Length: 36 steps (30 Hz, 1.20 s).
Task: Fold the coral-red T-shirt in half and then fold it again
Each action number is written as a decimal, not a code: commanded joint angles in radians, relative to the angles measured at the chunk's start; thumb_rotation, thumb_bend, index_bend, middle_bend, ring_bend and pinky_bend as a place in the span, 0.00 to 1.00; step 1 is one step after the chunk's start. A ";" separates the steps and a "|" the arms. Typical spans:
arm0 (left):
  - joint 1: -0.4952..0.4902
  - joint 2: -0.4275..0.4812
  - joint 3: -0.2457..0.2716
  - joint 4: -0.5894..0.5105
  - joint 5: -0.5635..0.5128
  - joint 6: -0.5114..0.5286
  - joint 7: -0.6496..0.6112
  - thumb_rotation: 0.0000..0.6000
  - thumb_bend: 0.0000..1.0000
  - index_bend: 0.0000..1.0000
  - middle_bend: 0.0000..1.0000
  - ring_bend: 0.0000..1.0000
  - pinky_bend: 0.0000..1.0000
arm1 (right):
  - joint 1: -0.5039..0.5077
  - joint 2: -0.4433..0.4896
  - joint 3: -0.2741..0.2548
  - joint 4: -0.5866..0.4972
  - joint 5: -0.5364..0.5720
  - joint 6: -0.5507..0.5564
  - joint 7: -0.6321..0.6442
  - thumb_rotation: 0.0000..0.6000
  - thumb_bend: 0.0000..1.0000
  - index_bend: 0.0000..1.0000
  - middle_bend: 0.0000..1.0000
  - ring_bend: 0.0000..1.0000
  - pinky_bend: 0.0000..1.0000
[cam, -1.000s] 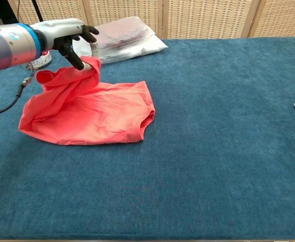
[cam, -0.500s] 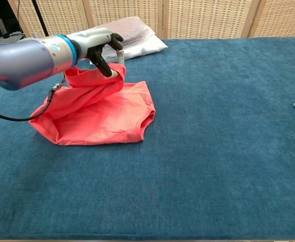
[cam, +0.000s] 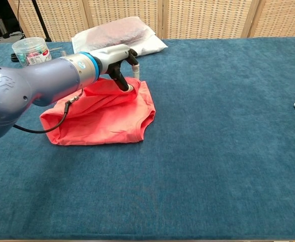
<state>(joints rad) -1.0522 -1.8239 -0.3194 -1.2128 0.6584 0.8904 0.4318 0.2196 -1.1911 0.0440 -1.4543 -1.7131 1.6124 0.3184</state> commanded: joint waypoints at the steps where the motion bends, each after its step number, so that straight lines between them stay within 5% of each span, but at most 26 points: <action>1: 0.005 -0.012 -0.013 0.008 0.017 -0.007 -0.040 1.00 0.31 0.08 0.00 0.00 0.00 | -0.001 0.001 0.000 0.000 0.000 0.001 0.001 1.00 0.00 0.00 0.00 0.00 0.00; 5: 0.023 -0.001 -0.021 -0.003 0.056 0.002 -0.086 1.00 0.15 0.00 0.00 0.00 0.00 | -0.001 0.001 0.000 0.000 -0.001 0.001 0.001 1.00 0.00 0.00 0.00 0.00 0.00; 16: 0.100 0.144 -0.038 -0.148 0.135 0.024 -0.177 1.00 0.11 0.00 0.00 0.00 0.00 | -0.004 0.001 -0.005 -0.008 -0.013 0.005 -0.010 1.00 0.00 0.00 0.00 0.00 0.00; 25: 0.191 0.319 0.068 -0.255 0.166 -0.032 -0.180 1.00 0.13 0.00 0.00 0.00 0.00 | -0.006 0.002 -0.009 -0.014 -0.024 0.008 -0.017 1.00 0.00 0.00 0.00 0.00 0.00; 36: 0.254 0.305 0.133 -0.152 0.275 -0.076 -0.309 1.00 0.15 0.00 0.00 0.00 0.00 | -0.004 0.000 -0.008 -0.021 -0.025 0.003 -0.027 1.00 0.00 0.00 0.00 0.00 0.00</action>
<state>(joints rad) -0.8060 -1.5118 -0.1908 -1.3781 0.9227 0.8146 0.1368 0.2154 -1.1908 0.0352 -1.4755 -1.7382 1.6159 0.2914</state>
